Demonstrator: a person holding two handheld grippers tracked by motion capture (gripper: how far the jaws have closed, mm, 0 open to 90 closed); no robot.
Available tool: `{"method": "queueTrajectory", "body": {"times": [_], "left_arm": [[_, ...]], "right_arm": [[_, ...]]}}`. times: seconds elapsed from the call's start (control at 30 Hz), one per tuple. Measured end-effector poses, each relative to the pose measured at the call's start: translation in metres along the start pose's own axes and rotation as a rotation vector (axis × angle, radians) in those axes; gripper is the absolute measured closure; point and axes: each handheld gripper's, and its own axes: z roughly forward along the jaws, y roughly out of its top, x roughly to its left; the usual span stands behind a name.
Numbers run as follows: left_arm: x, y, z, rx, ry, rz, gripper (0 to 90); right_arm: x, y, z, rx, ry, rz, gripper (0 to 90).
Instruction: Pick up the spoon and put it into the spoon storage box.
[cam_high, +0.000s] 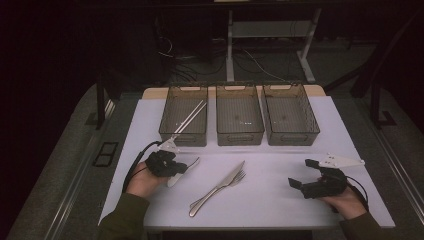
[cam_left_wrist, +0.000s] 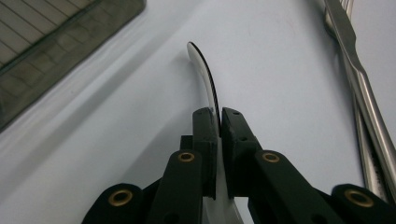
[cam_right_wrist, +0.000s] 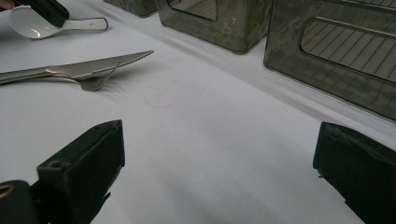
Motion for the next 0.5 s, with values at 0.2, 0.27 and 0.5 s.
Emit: {"method": "queueTrajectory", "body": {"times": [0.2, 0.27, 0.5], "left_arm": [[0.001, 0.004, -0.004, -0.043, -0.012, -0.018, 84.2], [0.001, 0.007, -0.006, -0.051, -0.017, -0.017, 84.3], [-0.001, 0.025, -0.011, -0.086, -0.022, -0.007, 84.3]], "right_arm": [[0.000, 0.000, 0.000, 0.000, -0.001, 0.000, 2.0], [0.000, 0.000, 0.000, 0.001, -0.002, 0.001, 2.0], [0.000, 0.000, 0.001, -0.001, -0.001, 0.003, 2.0]]}}
